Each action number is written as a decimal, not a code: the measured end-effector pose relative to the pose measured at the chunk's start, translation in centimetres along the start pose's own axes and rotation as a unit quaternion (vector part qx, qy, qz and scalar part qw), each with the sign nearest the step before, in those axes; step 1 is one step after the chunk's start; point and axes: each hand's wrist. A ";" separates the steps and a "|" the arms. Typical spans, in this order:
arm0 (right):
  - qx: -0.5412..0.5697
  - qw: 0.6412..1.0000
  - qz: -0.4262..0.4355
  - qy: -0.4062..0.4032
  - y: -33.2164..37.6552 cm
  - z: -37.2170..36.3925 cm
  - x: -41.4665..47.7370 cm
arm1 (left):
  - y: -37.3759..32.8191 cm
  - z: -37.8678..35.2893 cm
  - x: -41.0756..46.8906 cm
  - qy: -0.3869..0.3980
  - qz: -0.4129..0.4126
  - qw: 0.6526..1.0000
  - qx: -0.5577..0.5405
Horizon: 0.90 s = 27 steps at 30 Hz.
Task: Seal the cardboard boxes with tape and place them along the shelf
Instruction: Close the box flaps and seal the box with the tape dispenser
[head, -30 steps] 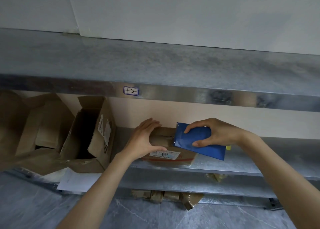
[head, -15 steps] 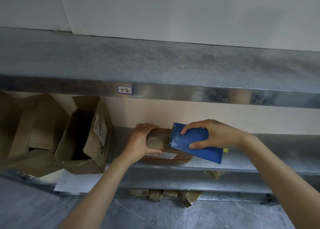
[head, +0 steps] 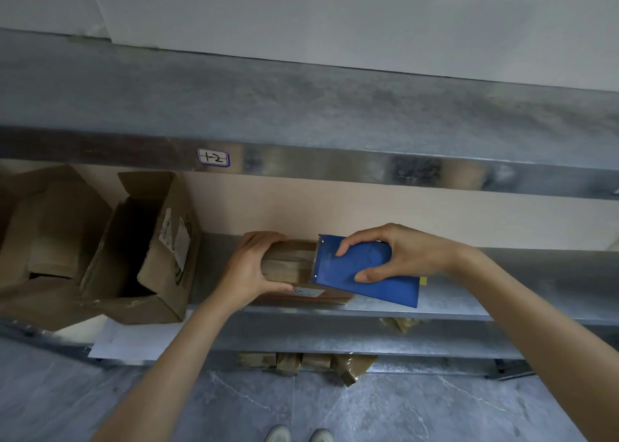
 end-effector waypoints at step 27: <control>0.038 0.999 -0.015 0.002 -5.6 5.3 -6.7 | -0.4 0.0 0.2 0.009 0.001 0.999 0.031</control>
Point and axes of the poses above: each hand's wrist, its own x-axis towards the middle knuckle, its own z-axis out of the back of the hand, y = z × x, and after that the axes turned 10 degrees about -y, right-handed
